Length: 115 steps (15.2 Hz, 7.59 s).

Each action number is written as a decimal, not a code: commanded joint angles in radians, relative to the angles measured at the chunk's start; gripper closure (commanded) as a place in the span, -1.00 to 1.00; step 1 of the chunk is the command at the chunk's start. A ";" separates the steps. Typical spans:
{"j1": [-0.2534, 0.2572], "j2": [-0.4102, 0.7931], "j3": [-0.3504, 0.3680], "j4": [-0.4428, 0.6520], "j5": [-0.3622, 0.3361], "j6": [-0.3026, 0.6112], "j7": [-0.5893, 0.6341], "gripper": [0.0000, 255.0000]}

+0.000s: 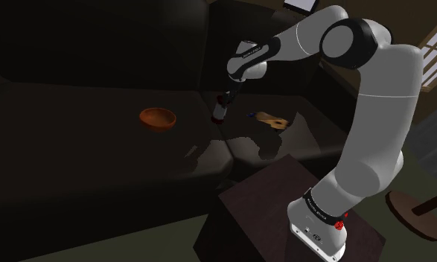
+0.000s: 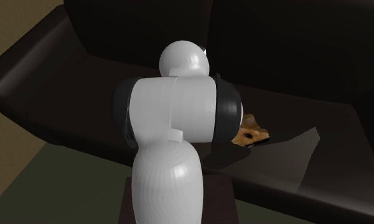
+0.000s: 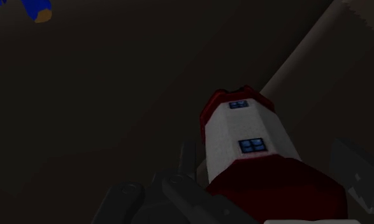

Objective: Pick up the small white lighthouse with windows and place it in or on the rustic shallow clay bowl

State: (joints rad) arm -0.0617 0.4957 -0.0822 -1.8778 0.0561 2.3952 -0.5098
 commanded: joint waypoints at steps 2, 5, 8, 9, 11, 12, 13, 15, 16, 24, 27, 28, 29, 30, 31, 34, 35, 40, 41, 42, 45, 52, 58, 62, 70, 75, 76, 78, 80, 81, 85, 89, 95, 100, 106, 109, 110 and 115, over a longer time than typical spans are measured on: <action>0.000 0.000 0.000 -0.001 0.000 0.000 0.000 1.00; 0.001 -0.017 -0.001 0.001 -0.002 -0.019 0.001 1.00; 0.002 -0.043 -0.003 0.006 -0.005 -0.050 0.003 1.00; 0.003 -0.052 -0.004 0.008 -0.006 -0.060 0.004 1.00; 0.004 -0.068 -0.005 0.013 -0.008 -0.081 0.005 1.00; 0.004 -0.076 -0.005 0.015 -0.009 -0.092 0.006 1.00; 0.004 -0.084 -0.006 0.018 -0.010 -0.103 0.006 1.00; 0.005 -0.099 -0.007 0.025 -0.012 -0.124 0.008 1.00; 0.005 -0.106 -0.007 0.028 -0.013 -0.135 0.008 1.00; 0.007 -0.159 -0.010 0.065 -0.020 -0.225 0.013 1.00; 0.008 -0.176 -0.011 0.083 -0.022 -0.259 0.014 1.00; 0.008 -0.181 -0.011 0.089 -0.023 -0.271 0.015 1.00; 0.008 -0.187 -0.012 0.096 -0.024 -0.283 0.015 1.00; 0.008 -0.192 -0.012 0.103 -0.024 -0.294 0.015 1.00; 0.009 -0.197 -0.012 0.109 -0.025 -0.306 0.016 1.00; 0.009 -0.206 -0.013 0.125 -0.026 -0.332 0.017 1.00; 0.023 -0.207 -0.006 0.130 -0.029 -0.337 0.039 1.00; 0.092 -0.199 0.029 0.171 -0.043 -0.369 0.148 1.00; 0.106 -0.194 0.036 0.183 -0.045 -0.377 0.170 1.00; 0.120 -0.189 0.043 0.196 -0.048 -0.385 0.191 1.00; 0.161 -0.168 0.063 0.245 -0.056 -0.412 0.255 1.00; 0.257 -0.083 0.104 0.411 -0.075 -0.494 0.395 1.00; 0.342 0.040 0.131 0.634 -0.093 -0.596 0.505 1.00; 0.405 0.168 0.143 0.865 -0.106 -0.700 0.571 1.00; 0.387 0.156 0.148 0.753 -0.077 -0.591 0.583 -1.00; 0.312 0.176 0.184 0.597 0.070 -0.366 0.612 -1.00; 0.298 0.187 0.193 0.575 0.100 -0.323 0.613 -1.00; 0.272 0.215 0.214 0.540 0.162 -0.241 0.613 -1.00; 0.248 0.251 0.239 0.517 0.225 -0.163 0.608 -1.00; 0.236 0.272 0.253 0.510 0.256 -0.126 0.603 -1.00; 0.214 0.339 0.289 0.513 0.327 -0.039 0.591 -1.00; 0.229 0.385 0.289 0.542 0.324 -0.019 0.595 -1.00; 0.237 0.416 0.292 0.563 0.319 -0.007 0.599 -1.00; 0.233 0.411 0.299 0.549 0.314 0.004 0.601 1.00; 0.261 0.422 0.287 0.610 0.297 -0.035 0.643 1.00; 0.262 0.424 0.290 0.628 0.297 -0.038 0.644 1.00; 0.262 0.424 0.290 0.628 0.297 -0.038 0.644 -1.00; 0.625 0.195 -0.015 0.087 -0.076 0.528 0.626 -1.00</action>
State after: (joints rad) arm 0.4649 0.7200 -0.0090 -1.6755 0.0826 2.8172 0.0930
